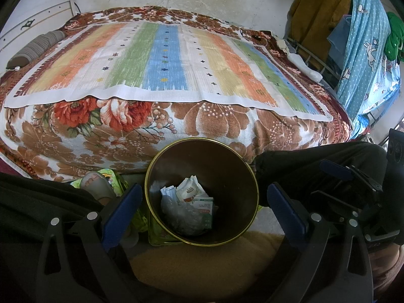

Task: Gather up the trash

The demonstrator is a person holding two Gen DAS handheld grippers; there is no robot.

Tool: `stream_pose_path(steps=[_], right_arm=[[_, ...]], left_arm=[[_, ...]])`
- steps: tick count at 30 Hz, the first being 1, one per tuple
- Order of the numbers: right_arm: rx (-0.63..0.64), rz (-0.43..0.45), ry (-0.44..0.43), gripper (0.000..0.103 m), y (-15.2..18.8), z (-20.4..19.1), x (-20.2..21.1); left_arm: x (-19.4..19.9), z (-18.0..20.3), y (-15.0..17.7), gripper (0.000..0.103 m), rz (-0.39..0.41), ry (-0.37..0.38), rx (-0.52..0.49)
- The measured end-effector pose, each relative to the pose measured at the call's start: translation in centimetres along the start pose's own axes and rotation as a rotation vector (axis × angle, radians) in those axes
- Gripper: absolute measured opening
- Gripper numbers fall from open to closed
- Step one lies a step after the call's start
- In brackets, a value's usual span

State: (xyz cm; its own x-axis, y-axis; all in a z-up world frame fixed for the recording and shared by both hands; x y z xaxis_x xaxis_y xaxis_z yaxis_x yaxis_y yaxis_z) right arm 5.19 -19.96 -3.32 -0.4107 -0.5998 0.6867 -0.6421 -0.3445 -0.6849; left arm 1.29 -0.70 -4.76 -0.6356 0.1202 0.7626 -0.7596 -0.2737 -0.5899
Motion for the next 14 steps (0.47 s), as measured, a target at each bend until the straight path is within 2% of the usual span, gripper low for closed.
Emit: stream_pose_path(steps=[14], right_arm=[[0.000,0.000,0.000,0.094,0.00,-0.02,-0.01]], left_arm=[[-0.33,-0.15,0.22,0.097,-0.026,-0.006,0.017]])
Point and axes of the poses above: each gripper's, at about its wrist camera, not at the fingertips, and x roughly against the way its jaws point, z to its right, y to its underside, the point moved 3 cm from there along -x, roughly the way its jaws point
